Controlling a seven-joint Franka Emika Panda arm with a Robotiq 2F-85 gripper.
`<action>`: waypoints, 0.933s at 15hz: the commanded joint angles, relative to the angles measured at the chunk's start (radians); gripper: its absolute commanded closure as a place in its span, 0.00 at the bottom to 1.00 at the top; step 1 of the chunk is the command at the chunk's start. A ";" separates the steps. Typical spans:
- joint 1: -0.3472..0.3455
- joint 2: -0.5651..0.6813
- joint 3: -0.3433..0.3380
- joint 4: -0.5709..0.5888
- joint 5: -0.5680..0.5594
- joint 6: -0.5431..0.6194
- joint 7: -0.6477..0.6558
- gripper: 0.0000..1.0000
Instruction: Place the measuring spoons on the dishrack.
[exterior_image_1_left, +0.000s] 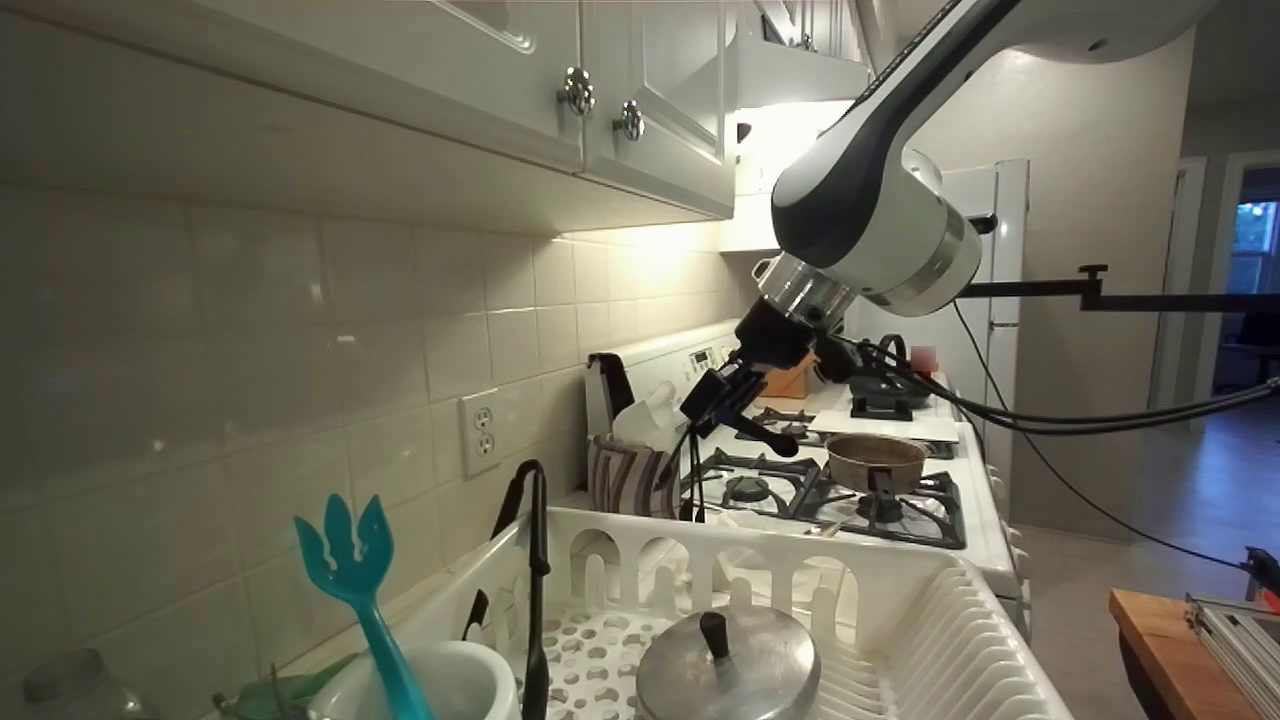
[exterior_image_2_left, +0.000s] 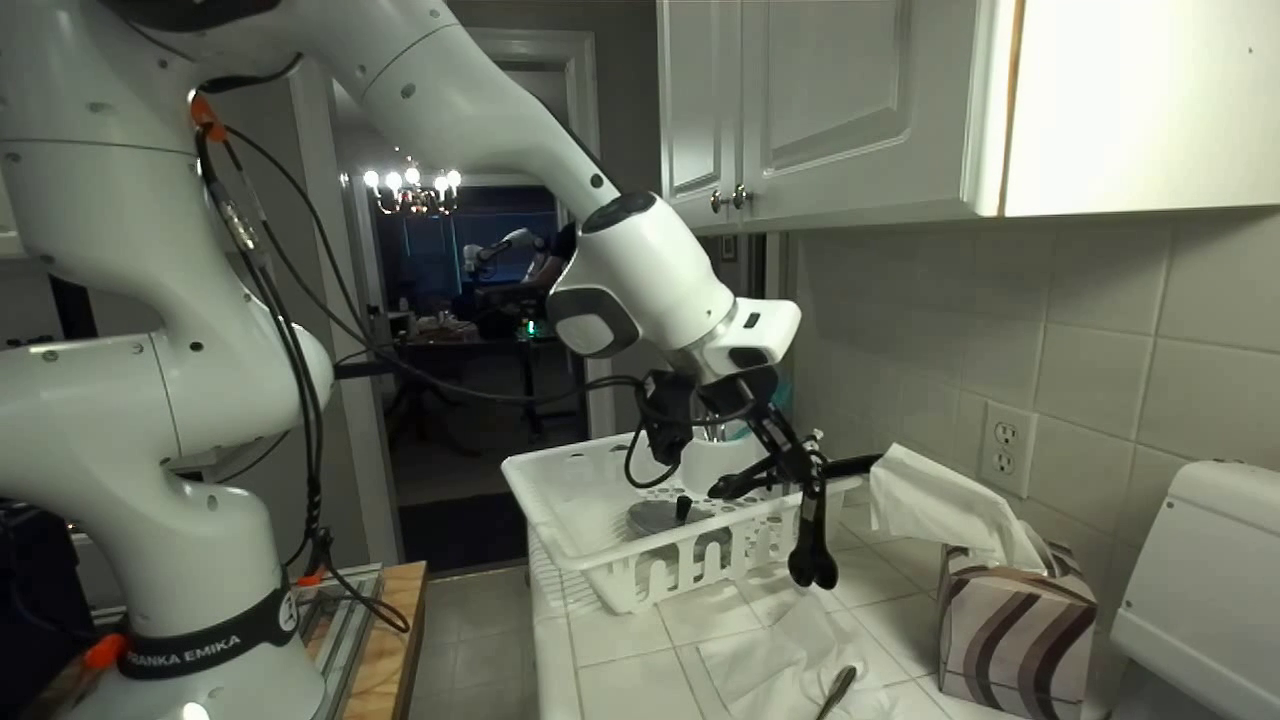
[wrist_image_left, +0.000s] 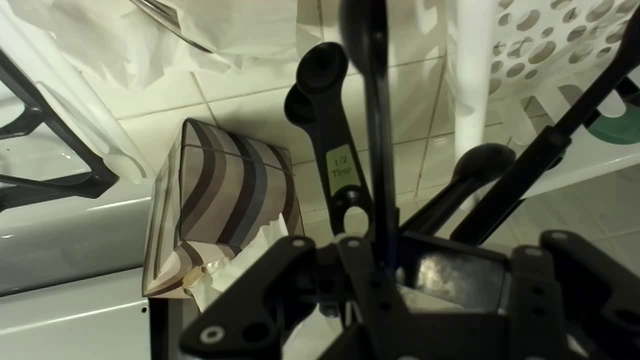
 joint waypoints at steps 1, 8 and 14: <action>0.004 -0.082 0.041 -0.011 0.106 -0.017 -0.043 1.00; 0.069 -0.128 0.086 -0.058 0.149 0.074 -0.041 1.00; 0.097 -0.115 0.131 -0.153 0.110 0.225 -0.030 1.00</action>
